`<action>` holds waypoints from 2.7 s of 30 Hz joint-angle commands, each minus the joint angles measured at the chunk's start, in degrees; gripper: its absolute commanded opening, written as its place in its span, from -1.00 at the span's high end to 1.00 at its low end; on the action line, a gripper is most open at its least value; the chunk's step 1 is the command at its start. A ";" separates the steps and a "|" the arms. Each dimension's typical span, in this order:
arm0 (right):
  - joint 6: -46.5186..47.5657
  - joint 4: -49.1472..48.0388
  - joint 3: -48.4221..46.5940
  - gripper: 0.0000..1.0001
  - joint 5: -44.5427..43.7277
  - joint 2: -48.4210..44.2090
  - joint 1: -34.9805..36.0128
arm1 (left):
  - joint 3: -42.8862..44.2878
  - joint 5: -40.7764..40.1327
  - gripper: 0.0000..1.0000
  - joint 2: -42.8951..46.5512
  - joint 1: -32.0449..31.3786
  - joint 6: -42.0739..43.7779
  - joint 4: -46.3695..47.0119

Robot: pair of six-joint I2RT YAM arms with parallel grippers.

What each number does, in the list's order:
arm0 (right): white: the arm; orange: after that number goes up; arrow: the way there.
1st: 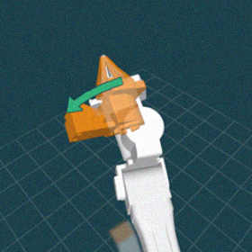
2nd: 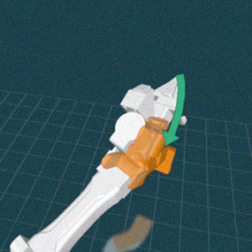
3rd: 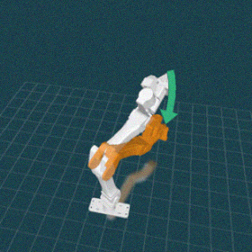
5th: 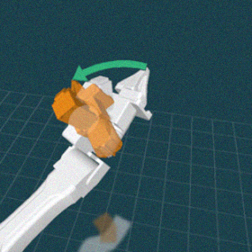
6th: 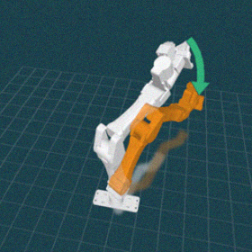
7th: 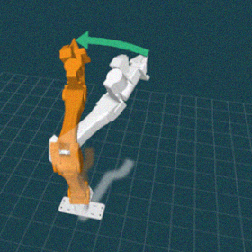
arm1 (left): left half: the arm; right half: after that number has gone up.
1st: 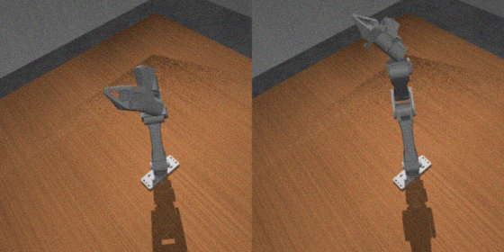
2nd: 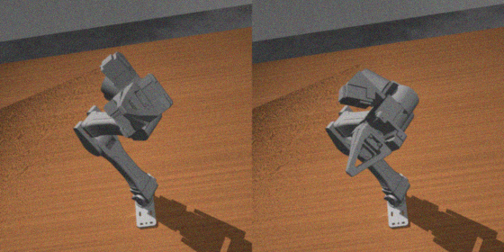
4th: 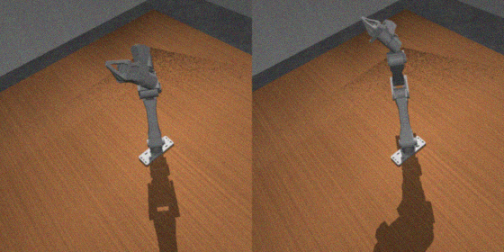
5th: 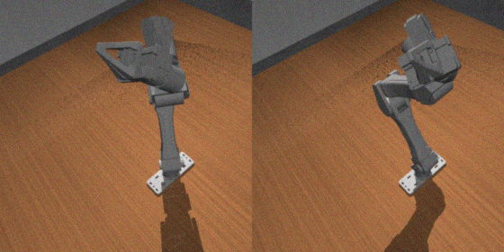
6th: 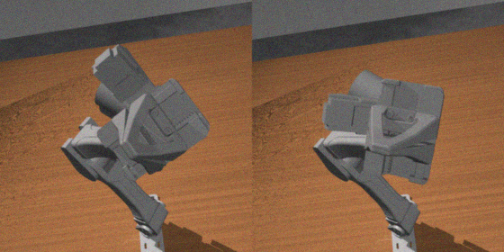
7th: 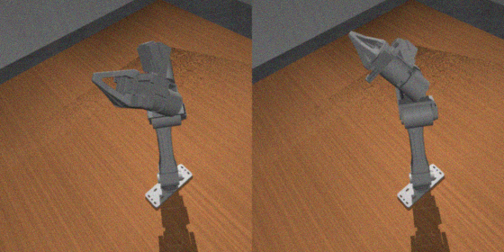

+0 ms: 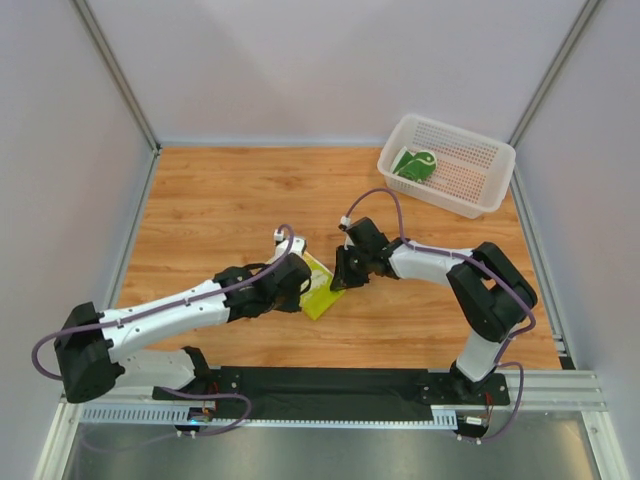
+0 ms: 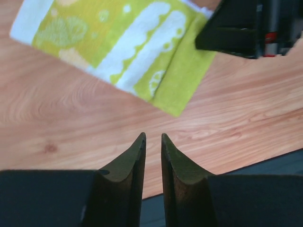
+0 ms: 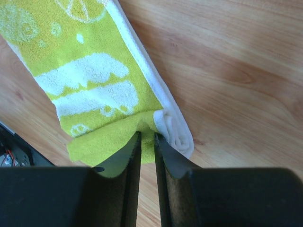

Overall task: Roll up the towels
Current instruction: Roll the towel

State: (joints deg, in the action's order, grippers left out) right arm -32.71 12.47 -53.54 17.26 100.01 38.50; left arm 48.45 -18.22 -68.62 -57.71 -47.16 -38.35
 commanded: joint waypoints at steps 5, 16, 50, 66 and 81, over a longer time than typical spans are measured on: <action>3.09 5.99 -1.74 0.62 -6.01 -1.13 0.17 | 1.39 -1.66 0.27 -4.50 -5.12 18.58 14.08; 3.53 7.22 -2.27 0.62 -5.74 -1.48 0.08 | 1.65 5.12 0.25 -13.99 -5.92 24.13 23.58; 6.16 12.31 -9.74 0.60 -6.36 3.26 -0.09 | -11.10 -2.09 0.84 -22.52 -5.83 17.37 27.72; 8.63 14.51 -12.73 0.60 -4.25 3.53 -3.52 | -7.14 -1.20 1.00 -28.14 -8.91 12.62 21.21; 10.47 24.52 -13.17 -0.09 -10.31 -5.34 -10.55 | -0.20 4.41 1.00 -25.60 -9.00 11.03 11.63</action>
State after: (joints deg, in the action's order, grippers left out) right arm -23.38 33.36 -64.88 9.87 98.52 29.04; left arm 48.88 -22.50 -93.25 -66.02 -34.02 -16.08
